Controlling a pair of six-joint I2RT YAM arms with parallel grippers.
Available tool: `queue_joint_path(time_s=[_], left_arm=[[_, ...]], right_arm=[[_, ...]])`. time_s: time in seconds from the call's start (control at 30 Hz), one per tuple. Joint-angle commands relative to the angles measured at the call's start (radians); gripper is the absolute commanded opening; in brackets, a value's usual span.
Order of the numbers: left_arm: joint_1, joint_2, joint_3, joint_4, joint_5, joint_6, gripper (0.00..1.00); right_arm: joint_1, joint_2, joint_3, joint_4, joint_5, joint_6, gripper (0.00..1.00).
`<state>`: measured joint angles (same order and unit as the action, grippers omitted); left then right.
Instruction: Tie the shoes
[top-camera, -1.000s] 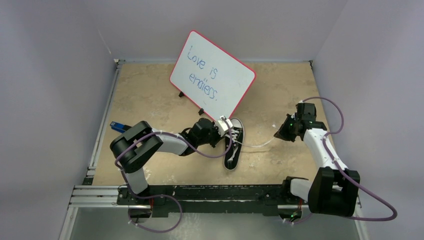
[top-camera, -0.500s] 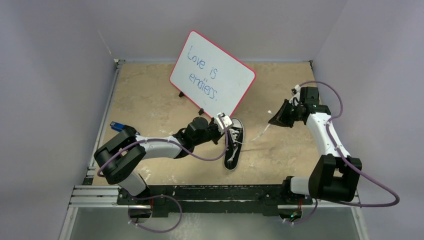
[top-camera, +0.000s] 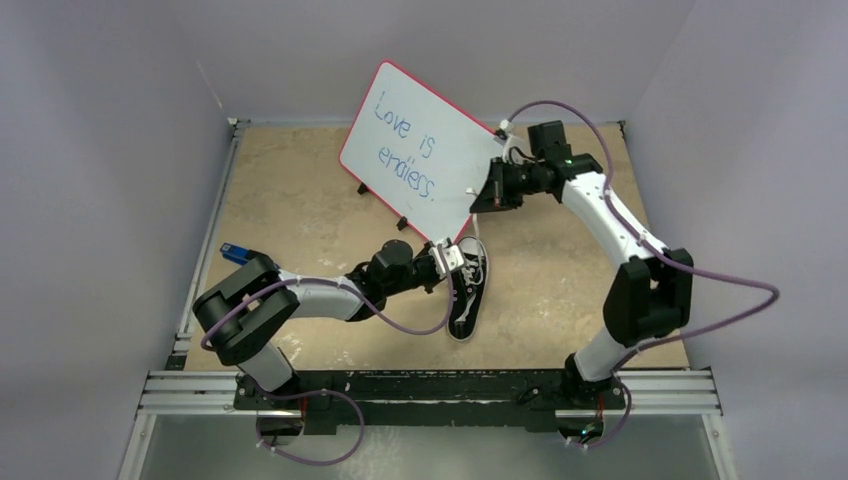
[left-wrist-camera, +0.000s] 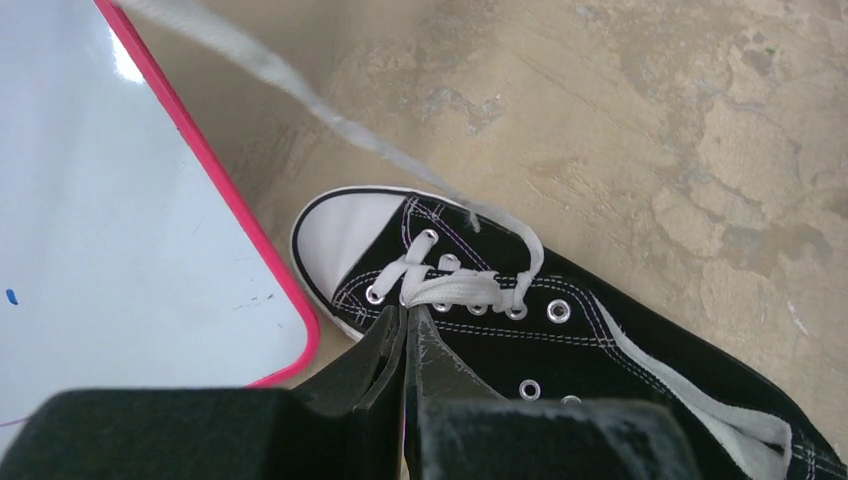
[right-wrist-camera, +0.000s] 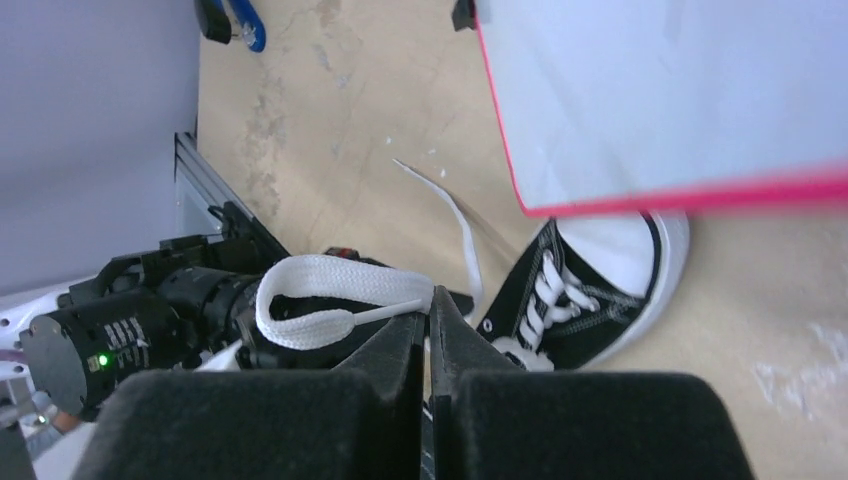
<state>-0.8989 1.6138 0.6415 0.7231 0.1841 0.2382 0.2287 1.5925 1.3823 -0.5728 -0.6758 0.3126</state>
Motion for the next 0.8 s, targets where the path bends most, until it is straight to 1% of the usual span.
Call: queue_joint_path(time_s=[0.0, 0.13, 0.27, 0.33, 0.47, 0.63, 0.73, 0.77], left_arm=[[-0.016, 0.001, -0.022, 0.097, 0.022, 0.038, 0.00], [-0.029, -0.024, -0.031, 0.108, 0.010, 0.060, 0.00], [-0.055, -0.032, -0.031, 0.096, 0.008, 0.105, 0.00], [-0.076, -0.027, -0.033, 0.093, 0.002, 0.134, 0.00], [-0.122, -0.014, -0.053, 0.106, -0.036, 0.195, 0.00], [-0.156, 0.010, -0.114, 0.221, -0.089, 0.208, 0.00], [-0.174, 0.014, -0.136, 0.258, -0.106, 0.229, 0.00], [-0.180, 0.016, -0.141, 0.266, -0.109, 0.238, 0.00]], right_arm=[[0.091, 0.117, 0.141, -0.079, -0.054, -0.133, 0.00], [0.157, 0.187, 0.194, -0.096, -0.103, -0.167, 0.01], [0.259, 0.243, 0.261, -0.206, -0.097, -0.271, 0.03], [0.296, 0.252, 0.257, -0.231, -0.099, -0.305, 0.03], [0.344, 0.274, 0.222, -0.233, -0.131, -0.308, 0.04], [0.409, 0.310, 0.180, -0.230, -0.214, -0.303, 0.04], [0.433, 0.340, 0.189, -0.276, -0.237, -0.308, 0.05], [0.437, 0.354, 0.196, -0.300, -0.251, -0.333, 0.05]])
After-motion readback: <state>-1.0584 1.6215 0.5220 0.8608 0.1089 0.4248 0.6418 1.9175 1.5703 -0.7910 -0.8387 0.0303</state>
